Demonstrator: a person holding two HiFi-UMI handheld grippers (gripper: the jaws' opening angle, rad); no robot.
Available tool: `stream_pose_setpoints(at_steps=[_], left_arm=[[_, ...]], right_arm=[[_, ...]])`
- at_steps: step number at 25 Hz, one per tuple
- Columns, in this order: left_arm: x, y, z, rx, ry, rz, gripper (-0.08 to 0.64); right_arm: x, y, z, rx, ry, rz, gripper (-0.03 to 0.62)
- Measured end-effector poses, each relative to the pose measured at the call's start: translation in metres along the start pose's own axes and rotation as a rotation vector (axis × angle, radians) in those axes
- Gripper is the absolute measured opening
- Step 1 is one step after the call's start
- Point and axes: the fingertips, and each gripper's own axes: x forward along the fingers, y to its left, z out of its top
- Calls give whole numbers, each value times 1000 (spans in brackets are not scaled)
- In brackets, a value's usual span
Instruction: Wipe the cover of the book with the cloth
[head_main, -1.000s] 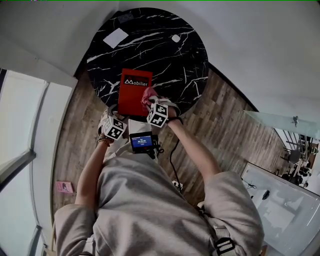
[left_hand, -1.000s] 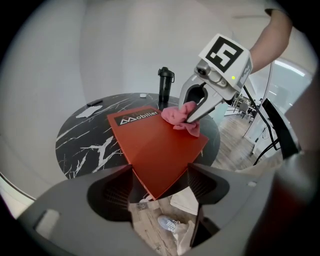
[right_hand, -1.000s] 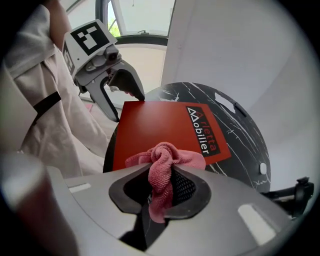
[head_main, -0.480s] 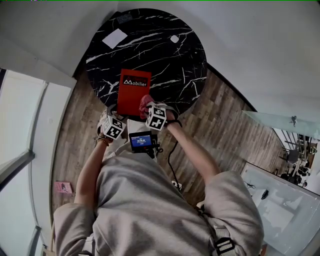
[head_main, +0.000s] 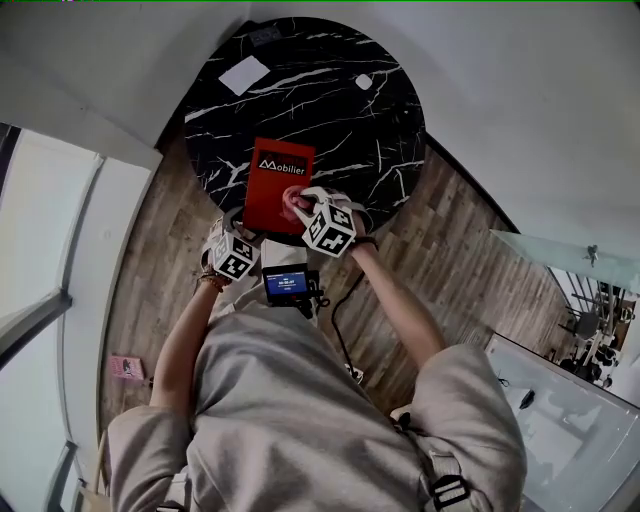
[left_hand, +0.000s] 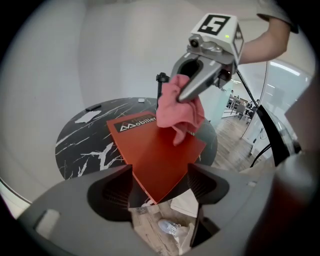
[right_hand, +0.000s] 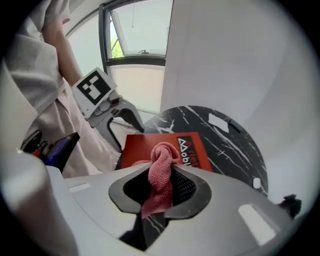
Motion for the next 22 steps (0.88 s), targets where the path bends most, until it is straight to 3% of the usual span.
stream_pose_setpoints(at_steps=[4,7,12,17,22], left_arm=[[1,-1,-2,11,4,-2,342],[3,2,-6,2,16,-4,341],[6,0,-8,7,33,-10,341],[6,-1,-8,9,46,-17,342],[7,0,-10,13,50,-14,342]], right_arm=[[6,-65,5,-1,-20,-137,91],[28,-101,4,-9,-1,-177,91],[66,-128,-5,-6,58,-165,92],[86,-129,-13,32,87,-131,94],[88,-119,-10,5,106,-117,92]])
